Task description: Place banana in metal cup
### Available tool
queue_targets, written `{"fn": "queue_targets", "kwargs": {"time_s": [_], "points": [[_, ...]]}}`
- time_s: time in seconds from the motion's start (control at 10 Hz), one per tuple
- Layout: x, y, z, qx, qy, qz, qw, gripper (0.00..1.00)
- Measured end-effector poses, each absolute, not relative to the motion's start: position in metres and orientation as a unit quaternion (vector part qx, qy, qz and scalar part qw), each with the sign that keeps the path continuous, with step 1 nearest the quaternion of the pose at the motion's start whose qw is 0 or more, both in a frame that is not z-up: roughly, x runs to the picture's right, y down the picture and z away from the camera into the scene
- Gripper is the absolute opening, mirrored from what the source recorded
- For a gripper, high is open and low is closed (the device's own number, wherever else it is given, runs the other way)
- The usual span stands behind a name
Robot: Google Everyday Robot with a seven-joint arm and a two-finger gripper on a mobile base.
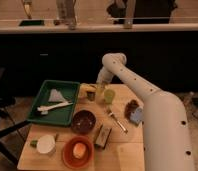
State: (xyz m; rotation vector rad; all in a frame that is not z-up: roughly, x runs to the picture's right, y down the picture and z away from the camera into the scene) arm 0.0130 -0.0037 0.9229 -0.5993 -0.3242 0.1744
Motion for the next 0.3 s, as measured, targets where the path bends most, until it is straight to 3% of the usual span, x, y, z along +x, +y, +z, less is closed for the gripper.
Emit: {"fn": "queue_targets", "kwargs": {"time_s": [0.3], "points": [[0.0134,-0.0048,0.9222,-0.299,-0.163,0.079,0.937,0.80]]}}
